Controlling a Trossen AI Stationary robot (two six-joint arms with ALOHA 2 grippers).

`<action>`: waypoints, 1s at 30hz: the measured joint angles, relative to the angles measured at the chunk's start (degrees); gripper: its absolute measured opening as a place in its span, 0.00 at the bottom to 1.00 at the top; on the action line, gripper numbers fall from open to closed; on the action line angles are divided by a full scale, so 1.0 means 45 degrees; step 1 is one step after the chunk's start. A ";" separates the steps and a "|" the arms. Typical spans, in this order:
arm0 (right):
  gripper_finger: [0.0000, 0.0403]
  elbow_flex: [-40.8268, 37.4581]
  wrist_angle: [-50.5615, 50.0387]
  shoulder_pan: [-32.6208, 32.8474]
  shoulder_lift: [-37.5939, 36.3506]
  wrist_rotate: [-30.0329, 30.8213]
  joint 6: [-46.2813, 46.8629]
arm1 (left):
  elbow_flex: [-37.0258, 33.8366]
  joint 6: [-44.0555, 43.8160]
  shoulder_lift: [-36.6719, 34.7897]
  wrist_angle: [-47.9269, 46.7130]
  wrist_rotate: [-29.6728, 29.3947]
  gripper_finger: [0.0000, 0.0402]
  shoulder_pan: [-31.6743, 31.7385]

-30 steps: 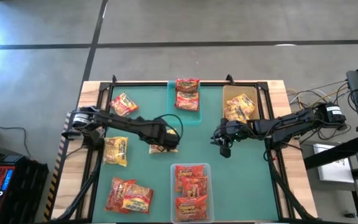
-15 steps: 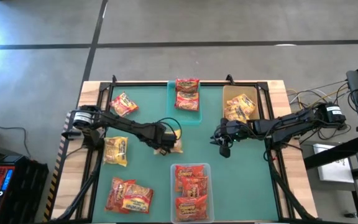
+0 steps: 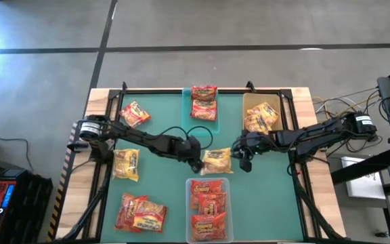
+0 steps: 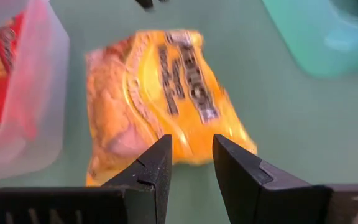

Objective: Sort Maruchan noodles
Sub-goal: Put the top yellow noodle pack into the transparent orange bin

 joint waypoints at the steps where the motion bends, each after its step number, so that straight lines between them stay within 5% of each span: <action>1: 0.26 0.0000 -0.0341 0.0000 0.0000 -0.0001 0.0160 | 0.0133 0.0111 0.0000 0.0075 0.0150 0.19 -0.0057; 14: 0.29 0.0204 -0.1689 -0.0029 0.0000 -0.0103 0.0748 | 0.1577 0.1232 0.1186 0.1907 0.0977 0.19 -0.0684; 25: 0.54 0.0262 -0.2369 -0.0029 -0.0092 -0.0862 0.3200 | 0.5128 0.2195 0.3860 -0.2458 0.0618 0.19 -0.0753; 30: 0.60 0.0143 -0.2548 0.0231 -0.0169 -0.1287 0.5218 | 0.5571 0.3128 0.4274 -0.2788 0.0529 0.19 -0.0719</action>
